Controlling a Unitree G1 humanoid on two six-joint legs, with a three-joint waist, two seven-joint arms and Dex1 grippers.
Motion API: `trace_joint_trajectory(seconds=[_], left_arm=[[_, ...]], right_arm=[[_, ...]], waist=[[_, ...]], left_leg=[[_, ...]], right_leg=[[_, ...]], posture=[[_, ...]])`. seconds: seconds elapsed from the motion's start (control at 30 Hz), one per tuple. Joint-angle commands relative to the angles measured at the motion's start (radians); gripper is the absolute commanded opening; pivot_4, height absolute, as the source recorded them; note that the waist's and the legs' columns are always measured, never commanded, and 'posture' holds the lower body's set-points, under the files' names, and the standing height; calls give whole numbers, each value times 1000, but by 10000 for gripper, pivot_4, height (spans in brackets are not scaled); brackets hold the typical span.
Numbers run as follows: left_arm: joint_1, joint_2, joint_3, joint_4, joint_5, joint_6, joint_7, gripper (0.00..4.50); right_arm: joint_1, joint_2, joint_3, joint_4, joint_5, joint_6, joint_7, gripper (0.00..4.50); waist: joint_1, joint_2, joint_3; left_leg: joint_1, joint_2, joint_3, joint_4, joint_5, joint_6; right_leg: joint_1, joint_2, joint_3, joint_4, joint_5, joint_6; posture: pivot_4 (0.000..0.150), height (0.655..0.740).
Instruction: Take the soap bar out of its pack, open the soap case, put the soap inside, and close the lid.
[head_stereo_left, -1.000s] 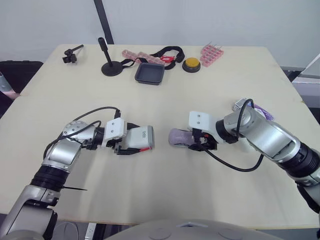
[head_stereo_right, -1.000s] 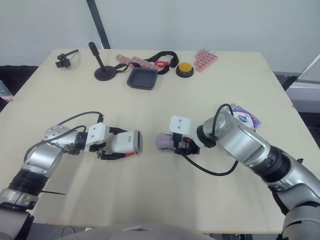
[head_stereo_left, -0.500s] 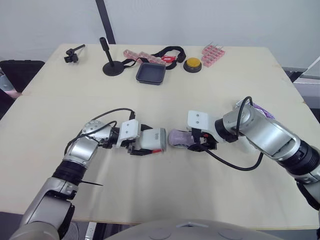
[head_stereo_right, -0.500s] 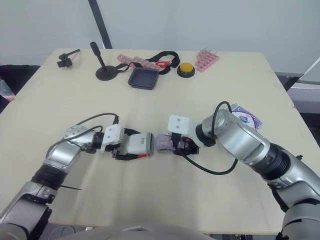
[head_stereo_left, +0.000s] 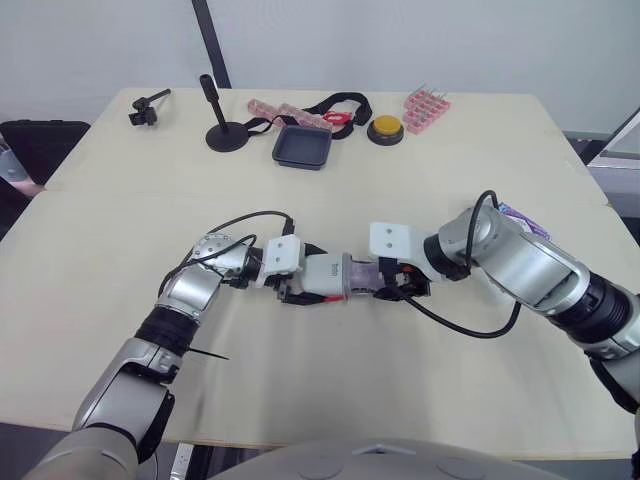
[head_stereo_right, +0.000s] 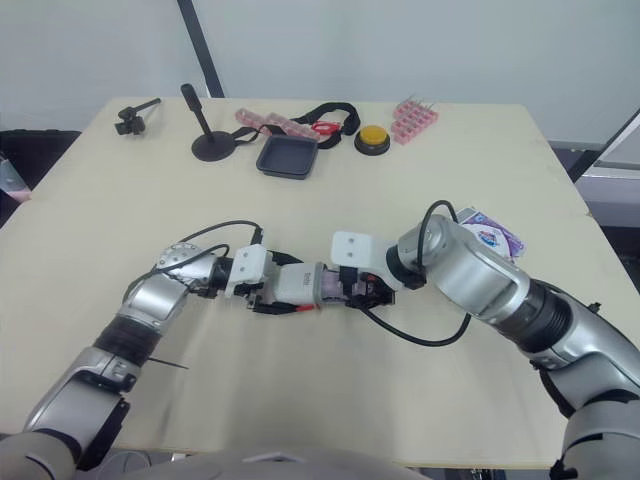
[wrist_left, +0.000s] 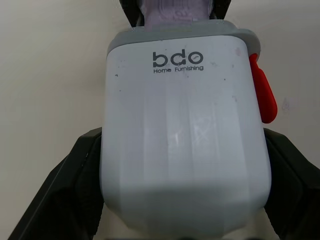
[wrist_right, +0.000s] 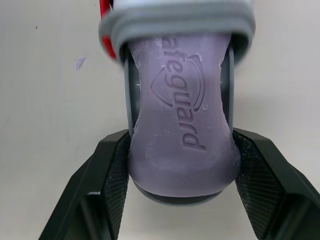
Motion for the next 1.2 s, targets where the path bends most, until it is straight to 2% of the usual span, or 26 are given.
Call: trace_joint_trajectory(seconds=[0.03, 0.23, 0.3, 0.4, 0.63, 0.87, 0.97, 1.07, 1.1, 1.2], left_arm=[[-33, -13, -1, 13, 4, -31, 9, 34805], [-46, -39, -4, 32, 10, -40, 23, 34805], [-45, -43, -3, 32, 10, -42, 24, 34805], [-42, -45, -1, 30, 10, -43, 27, 34805], [-34, -49, 2, 18, 6, -39, 40, 34805], [-19, -22, 13, 7, -1, -39, 32, 34805], [-19, -14, 15, 4, -6, -38, 30, 34805], [-21, -11, 14, -3, -8, -39, 29, 34805], [-22, -9, 12, -8, -6, -40, 29, 34805], [-27, -10, 11, -27, -11, -29, 26, 34805]], right_arm=[[-40, 9, -6, -2, -15, -28, 16, 25324], [-55, 21, -15, -6, -20, -61, 30, 25324], [-50, 32, -35, -6, -20, -96, 29, 35616], [-44, 48, -74, -8, 1, -98, 28, 44764], [-11, 16, -164, -19, 30, -104, 37, 44764], [139, -183, -258, -28, 6, -247, 91, 44764], [174, -191, -259, 4, -18, -253, 67, 44764], [154, -118, -237, 45, -37, -228, 16, 37183], [149, -98, -226, 50, -47, -227, 6, 32777], [139, -57, -202, 53, -68, -220, -6, 23375]], waist=[[0, 0, 0], [0, 0, 0], [0, 0, 0], [-1, 0, 0], [6, 0, 0], [21, 0, 0], [13, 0, 0], [-2, 0, 0], [-4, 0, 0], [-3, 0, 0]], left_leg=[[0, 0, 0, 0, 0, 0], [0, 0, 0, 0, 0, 0], [0, 0, 0, 0, 0, 0], [0, 0, 0, 1, 0, 0], [-1, 0, 0, 1, 0, 1], [-2, 0, 0, 2, 0, 1], [-1, 0, 0, 2, 0, 1], [-1, 0, 0, 3, 0, 1], [-1, 0, 0, 3, 0, 1], [-1, 0, 0, 3, 0, 1]], right_leg=[[0, 0, 0, 0, 0, 0], [0, 0, 0, 1, 0, 0], [0, 0, 0, 1, 0, 0], [0, 0, 0, 1, 0, 0], [0, 0, 0, 1, 0, 0], [0, -1, 0, 0, 0, 0], [0, 0, 0, 0, 0, 0], [0, -1, 0, 2, 0, 0], [0, 0, 0, 2, 0, 0], [0, -1, 0, 2, 0, 0]], posture=[[1500, 7400], [1500, 7400], [1500, 7400], [1500, 7400], [1500, 7400], [1500, 7400], [1500, 7400], [1500, 7400], [1500, 7400], [1500, 7400]])
